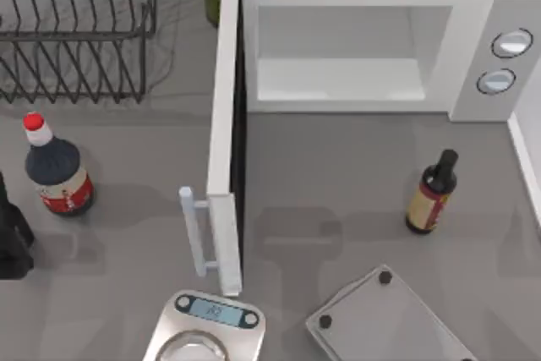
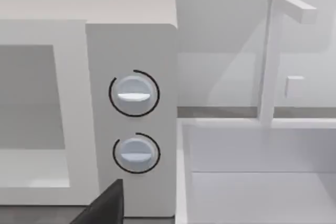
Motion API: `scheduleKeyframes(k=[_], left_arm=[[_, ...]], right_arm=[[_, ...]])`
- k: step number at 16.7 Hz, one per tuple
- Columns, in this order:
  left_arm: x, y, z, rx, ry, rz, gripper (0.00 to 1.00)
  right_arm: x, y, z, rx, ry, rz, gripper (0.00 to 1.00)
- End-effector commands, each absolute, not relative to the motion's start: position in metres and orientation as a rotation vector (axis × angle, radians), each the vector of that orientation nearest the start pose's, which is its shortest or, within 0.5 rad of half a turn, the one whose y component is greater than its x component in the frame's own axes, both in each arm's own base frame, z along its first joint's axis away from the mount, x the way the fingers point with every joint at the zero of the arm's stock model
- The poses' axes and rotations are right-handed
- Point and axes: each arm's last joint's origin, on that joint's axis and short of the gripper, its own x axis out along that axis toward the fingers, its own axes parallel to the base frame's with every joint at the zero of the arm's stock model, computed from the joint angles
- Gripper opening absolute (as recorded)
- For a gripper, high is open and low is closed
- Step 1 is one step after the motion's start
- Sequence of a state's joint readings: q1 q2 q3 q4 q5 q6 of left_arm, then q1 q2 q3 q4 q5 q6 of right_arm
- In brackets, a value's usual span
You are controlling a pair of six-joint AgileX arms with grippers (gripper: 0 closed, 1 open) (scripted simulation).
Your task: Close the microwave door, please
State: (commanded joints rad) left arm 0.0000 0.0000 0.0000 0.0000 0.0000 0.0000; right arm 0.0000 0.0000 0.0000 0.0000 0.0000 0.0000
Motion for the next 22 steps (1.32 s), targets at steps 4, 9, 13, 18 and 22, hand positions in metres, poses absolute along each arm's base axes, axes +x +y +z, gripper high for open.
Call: scheduleKeyframes(k=[4,9,13,18,22], left_arm=[[0.1057,-0.0012,0.1600,0.000,0.000,0.000,0.77],[0.1057,-0.0012,0.1600,0.000,0.000,0.000,0.40],[0.1057,-0.0012,0.1600,0.000,0.000,0.000,0.10],[0.1057,-0.0012,0.1600,0.000,0.000,0.000,0.00],[0.1057,-0.0012,0.1600,0.000,0.000,0.000,0.00]], right_arm=[[0.1057,-0.0012,0.1600,0.000,0.000,0.000,1.00],[0.1057,-0.0012,0.1600,0.000,0.000,0.000,1.00],[0.1057,-0.0012,0.1600,0.000,0.000,0.000,1.00],[0.1057,-0.0012,0.1600,0.000,0.000,0.000,1.00],[0.1057,-0.0012,0.1600,0.000,0.000,0.000,1.00]])
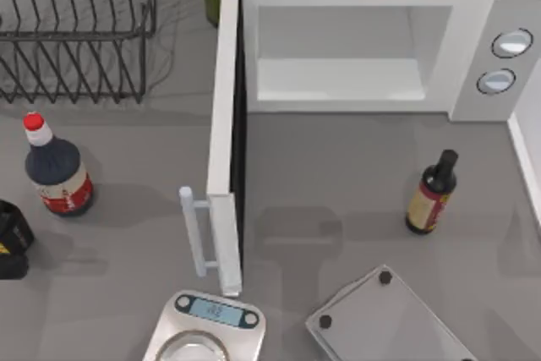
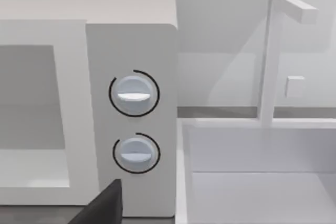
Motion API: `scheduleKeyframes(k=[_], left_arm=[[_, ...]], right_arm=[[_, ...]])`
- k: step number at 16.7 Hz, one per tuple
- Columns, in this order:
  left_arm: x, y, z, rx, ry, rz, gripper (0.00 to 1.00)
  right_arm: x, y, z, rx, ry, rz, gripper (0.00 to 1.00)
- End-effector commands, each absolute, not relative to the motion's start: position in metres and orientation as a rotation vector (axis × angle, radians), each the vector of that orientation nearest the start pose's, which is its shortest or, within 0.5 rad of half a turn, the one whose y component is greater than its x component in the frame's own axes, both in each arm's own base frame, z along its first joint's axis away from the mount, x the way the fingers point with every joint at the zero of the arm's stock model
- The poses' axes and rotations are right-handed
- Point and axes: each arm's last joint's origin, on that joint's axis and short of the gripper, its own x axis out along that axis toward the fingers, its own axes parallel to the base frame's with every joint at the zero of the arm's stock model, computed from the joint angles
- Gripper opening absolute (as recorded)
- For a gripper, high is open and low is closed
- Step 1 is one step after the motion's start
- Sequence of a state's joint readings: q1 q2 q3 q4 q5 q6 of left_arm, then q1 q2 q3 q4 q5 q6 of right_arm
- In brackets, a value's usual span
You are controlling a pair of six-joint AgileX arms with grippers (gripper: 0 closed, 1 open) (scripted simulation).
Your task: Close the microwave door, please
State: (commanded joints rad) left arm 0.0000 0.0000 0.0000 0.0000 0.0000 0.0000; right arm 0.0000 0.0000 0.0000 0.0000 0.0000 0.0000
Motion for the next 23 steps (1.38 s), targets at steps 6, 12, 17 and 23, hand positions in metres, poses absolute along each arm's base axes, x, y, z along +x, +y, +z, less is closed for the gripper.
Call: scheduleKeyframes(k=[6,12,17,23], left_arm=[[0.111,0.000,0.174,0.000,-0.007,0.000,0.00],[0.121,0.002,0.187,0.000,0.000,0.000,0.00],[0.122,0.004,0.190,0.000,0.003,-0.003,0.00],[0.125,0.012,0.203,0.000,0.003,-0.003,0.00]], right_arm=[[0.106,-0.001,0.160,0.000,0.000,0.000,1.00],[0.106,-0.001,0.160,0.000,0.000,0.000,1.00],[0.106,-0.001,0.160,0.000,0.000,0.000,1.00],[0.106,-0.001,0.160,0.000,0.000,0.000,1.00]])
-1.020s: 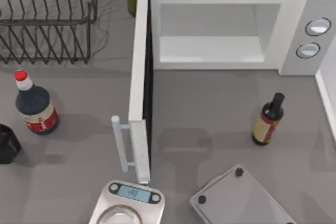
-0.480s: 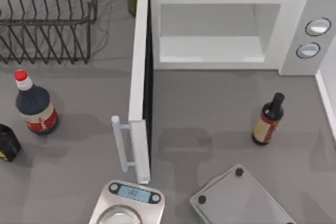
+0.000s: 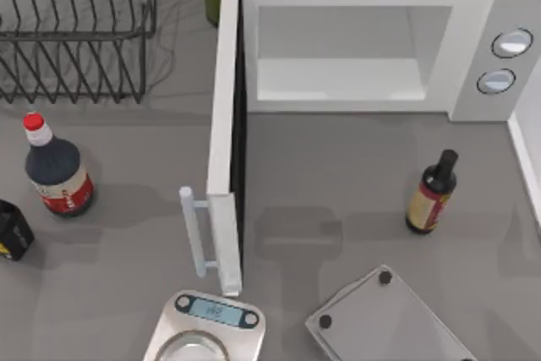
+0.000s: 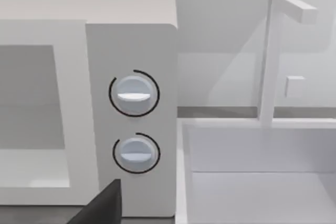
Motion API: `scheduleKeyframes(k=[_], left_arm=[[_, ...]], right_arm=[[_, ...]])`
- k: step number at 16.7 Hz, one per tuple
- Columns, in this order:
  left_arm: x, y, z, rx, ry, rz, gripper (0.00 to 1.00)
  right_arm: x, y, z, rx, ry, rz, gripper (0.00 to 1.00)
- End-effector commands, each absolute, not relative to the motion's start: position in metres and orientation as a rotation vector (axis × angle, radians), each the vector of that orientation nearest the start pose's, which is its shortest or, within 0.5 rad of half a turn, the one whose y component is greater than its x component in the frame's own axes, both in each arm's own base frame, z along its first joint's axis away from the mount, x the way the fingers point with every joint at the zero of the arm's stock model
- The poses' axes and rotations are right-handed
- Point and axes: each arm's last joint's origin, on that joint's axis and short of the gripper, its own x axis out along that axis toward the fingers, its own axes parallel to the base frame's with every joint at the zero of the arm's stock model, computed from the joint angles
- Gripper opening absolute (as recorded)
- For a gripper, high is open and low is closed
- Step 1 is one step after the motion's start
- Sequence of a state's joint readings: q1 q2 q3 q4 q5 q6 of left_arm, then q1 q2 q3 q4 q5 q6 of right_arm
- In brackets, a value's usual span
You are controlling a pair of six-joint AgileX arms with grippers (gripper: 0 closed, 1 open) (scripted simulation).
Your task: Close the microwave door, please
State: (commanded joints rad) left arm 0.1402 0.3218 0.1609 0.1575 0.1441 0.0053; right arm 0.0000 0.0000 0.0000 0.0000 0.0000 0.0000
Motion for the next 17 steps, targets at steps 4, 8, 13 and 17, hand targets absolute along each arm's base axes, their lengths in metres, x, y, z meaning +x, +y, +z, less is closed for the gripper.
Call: scheduleKeyframes(k=[4,8,13,17], left_arm=[[0.123,0.016,0.204,0.001,0.001,-0.004,0.00],[0.115,0.029,0.206,0.001,0.001,-0.004,0.00],[0.111,0.033,0.207,0.001,0.001,-0.004,0.00],[0.112,0.032,0.208,-0.013,0.016,-0.004,0.00]], right_arm=[[0.106,-0.001,0.160,0.000,0.000,0.000,1.00],[0.106,-0.001,0.160,0.000,0.000,0.000,1.00],[0.106,-0.001,0.160,0.000,0.000,0.000,1.00],[0.106,-0.001,0.160,0.000,0.000,0.000,1.00]])
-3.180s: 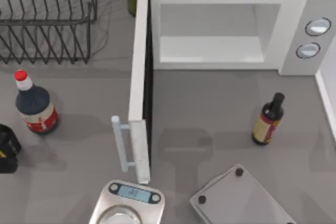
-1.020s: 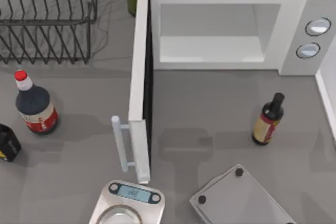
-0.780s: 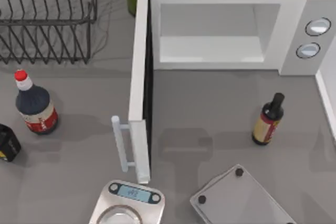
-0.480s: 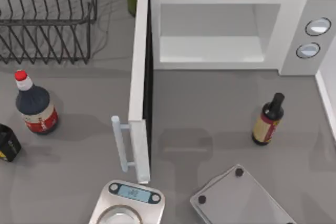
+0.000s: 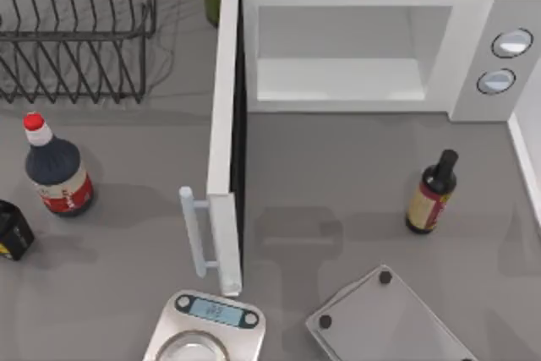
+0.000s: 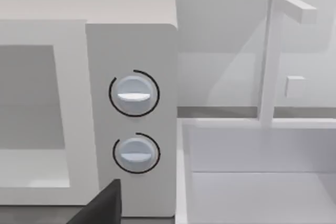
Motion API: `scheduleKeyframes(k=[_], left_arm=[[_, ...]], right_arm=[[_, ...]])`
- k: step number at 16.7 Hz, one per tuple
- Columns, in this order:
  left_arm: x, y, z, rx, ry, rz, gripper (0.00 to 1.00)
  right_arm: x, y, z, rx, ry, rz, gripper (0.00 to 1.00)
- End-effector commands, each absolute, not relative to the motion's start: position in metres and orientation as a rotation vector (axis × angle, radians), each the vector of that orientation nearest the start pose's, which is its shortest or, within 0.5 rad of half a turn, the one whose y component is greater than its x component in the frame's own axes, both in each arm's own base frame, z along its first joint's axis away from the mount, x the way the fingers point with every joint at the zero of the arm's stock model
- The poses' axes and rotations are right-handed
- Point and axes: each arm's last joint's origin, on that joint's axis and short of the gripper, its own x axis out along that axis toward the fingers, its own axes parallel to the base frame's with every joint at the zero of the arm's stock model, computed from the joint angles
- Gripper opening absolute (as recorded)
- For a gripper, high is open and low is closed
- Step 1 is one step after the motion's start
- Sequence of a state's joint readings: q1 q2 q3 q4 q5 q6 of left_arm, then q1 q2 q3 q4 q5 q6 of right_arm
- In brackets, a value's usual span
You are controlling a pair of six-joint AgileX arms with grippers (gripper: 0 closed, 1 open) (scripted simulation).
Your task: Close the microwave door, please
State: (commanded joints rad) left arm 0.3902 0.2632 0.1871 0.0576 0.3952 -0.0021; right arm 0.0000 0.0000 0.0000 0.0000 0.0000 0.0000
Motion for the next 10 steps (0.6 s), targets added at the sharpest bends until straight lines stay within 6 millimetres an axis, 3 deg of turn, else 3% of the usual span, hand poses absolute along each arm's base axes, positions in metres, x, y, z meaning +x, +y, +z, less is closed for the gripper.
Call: scheduleKeyframes(k=[5,10], left_arm=[[0.137,0.017,0.230,-0.160,0.221,-0.030,0.00],[0.177,-0.037,0.242,-0.185,0.578,-0.064,0.00]], right_arm=[[0.106,-0.001,0.160,0.000,0.000,0.000,1.00],[0.106,-0.001,0.160,0.000,0.000,0.000,1.00]])
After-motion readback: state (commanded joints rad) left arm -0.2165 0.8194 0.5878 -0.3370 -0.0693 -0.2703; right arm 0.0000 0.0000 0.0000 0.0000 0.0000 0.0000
